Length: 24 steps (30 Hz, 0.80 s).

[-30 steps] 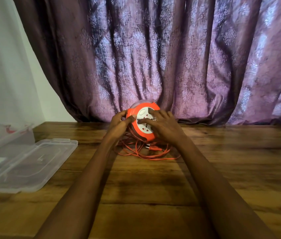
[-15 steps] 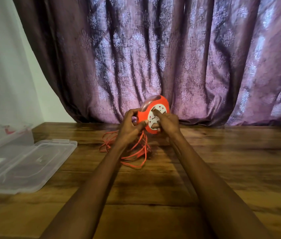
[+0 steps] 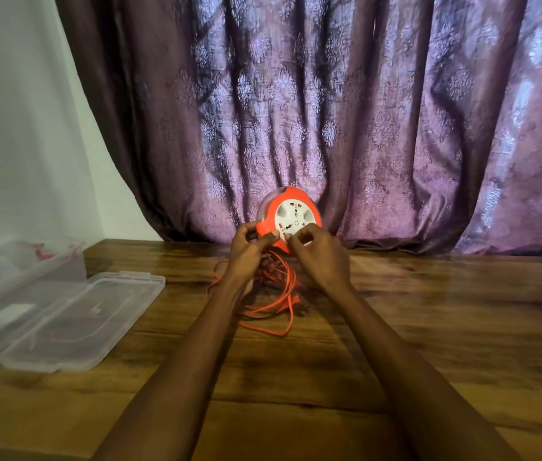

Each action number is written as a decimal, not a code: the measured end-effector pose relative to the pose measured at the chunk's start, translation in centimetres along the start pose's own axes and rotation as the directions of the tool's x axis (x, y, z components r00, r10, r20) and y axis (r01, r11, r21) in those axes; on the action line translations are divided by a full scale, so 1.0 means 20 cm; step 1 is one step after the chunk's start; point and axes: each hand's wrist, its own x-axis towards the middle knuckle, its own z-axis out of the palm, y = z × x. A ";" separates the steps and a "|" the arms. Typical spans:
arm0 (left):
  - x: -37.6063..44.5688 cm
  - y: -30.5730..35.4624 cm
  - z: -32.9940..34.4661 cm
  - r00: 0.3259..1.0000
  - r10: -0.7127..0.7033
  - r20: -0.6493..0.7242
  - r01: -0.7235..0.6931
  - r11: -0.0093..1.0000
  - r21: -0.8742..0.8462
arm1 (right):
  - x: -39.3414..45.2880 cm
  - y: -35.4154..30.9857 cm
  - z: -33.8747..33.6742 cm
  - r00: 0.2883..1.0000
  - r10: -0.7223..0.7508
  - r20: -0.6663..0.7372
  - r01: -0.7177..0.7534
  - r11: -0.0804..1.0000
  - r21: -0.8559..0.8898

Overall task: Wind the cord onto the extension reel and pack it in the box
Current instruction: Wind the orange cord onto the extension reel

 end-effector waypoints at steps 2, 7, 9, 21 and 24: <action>0.00 0.01 -0.01 0.999 -0.044 -0.029 0.043 0.998 -0.054 | 0.00 0.00 0.00 0.997 -0.076 0.000 0.076 0.997 -0.022; 0.00 0.05 -0.03 0.991 -0.094 -0.098 0.081 0.988 -0.134 | 0.01 0.00 0.01 0.944 -0.077 0.321 0.077 0.997 0.013; 0.00 0.06 -0.03 0.990 -0.095 -0.106 0.079 0.986 -0.149 | 0.01 0.00 0.04 0.922 -0.076 0.380 0.108 0.992 -0.065; 0.01 0.08 -0.03 0.984 -0.032 -0.173 -0.016 0.963 -0.270 | 0.00 0.13 0.06 0.821 0.298 0.486 -0.500 0.786 0.364; 0.01 0.08 -0.03 0.986 -0.036 -0.162 -0.011 0.961 -0.277 | 0.01 0.19 0.08 0.834 0.368 0.411 -0.521 0.772 0.365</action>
